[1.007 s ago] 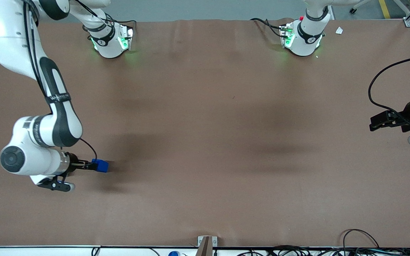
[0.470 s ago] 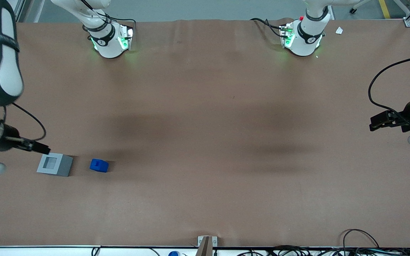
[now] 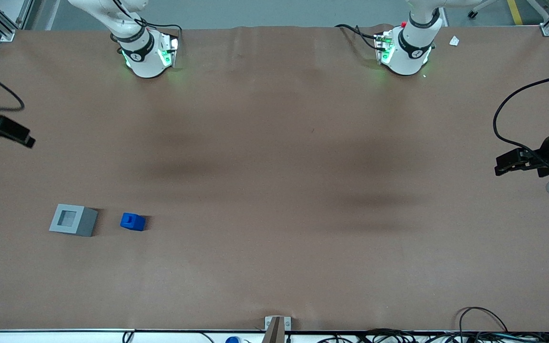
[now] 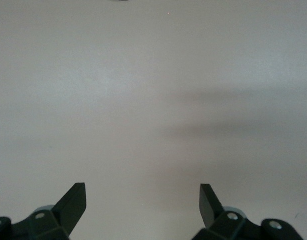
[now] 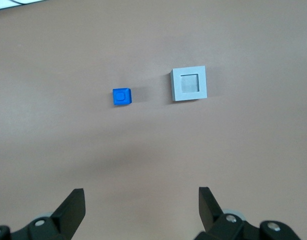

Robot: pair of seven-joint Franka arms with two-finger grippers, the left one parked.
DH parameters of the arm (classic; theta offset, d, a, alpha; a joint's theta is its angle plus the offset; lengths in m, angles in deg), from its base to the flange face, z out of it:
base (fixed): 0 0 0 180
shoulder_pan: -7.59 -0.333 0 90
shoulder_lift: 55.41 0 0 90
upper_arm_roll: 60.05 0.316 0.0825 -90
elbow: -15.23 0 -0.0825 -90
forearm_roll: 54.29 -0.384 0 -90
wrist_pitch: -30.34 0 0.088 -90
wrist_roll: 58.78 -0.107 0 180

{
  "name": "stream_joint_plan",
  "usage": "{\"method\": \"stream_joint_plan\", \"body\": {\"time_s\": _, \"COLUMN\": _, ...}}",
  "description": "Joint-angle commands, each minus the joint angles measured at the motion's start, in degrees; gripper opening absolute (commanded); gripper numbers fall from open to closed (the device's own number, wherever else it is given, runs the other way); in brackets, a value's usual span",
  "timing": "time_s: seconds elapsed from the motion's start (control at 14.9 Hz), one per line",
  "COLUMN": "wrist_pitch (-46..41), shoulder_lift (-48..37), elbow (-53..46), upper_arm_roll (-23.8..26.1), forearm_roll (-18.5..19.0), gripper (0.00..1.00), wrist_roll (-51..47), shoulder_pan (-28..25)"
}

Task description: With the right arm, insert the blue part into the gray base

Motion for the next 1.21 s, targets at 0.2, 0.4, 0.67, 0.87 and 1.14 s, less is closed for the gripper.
{"method": "stream_joint_plan", "body": {"time_s": 0.2, "wrist_pitch": -1.21, "shoulder_lift": -2.44, "elbow": 2.06, "upper_arm_roll": 0.29, "forearm_roll": -1.25, "gripper": 1.0, "wrist_roll": 3.12, "shoulder_pan": 0.23}}
{"method": "stream_joint_plan", "body": {"time_s": 0.4, "wrist_pitch": -1.12, "shoulder_lift": -2.36, "elbow": 2.06, "upper_arm_roll": 0.38, "forearm_roll": -1.16, "gripper": 1.0, "wrist_roll": 2.85, "shoulder_pan": -0.12}}
{"method": "stream_joint_plan", "body": {"time_s": 0.67, "wrist_pitch": -1.47, "shoulder_lift": -2.35, "elbow": 2.15, "upper_arm_roll": 0.38, "forearm_roll": -1.07, "gripper": 1.0, "wrist_roll": 2.85, "shoulder_pan": -0.21}}
{"method": "stream_joint_plan", "body": {"time_s": 0.87, "wrist_pitch": -1.38, "shoulder_lift": -2.27, "elbow": 2.06, "upper_arm_roll": 0.38, "forearm_roll": -0.81, "gripper": 1.0, "wrist_roll": 2.94, "shoulder_pan": -0.21}}
{"method": "stream_joint_plan", "body": {"time_s": 1.14, "wrist_pitch": -1.73, "shoulder_lift": -2.44, "elbow": 2.15, "upper_arm_roll": 0.29, "forearm_roll": -0.54, "gripper": 1.0, "wrist_roll": 3.46, "shoulder_pan": -0.12}}
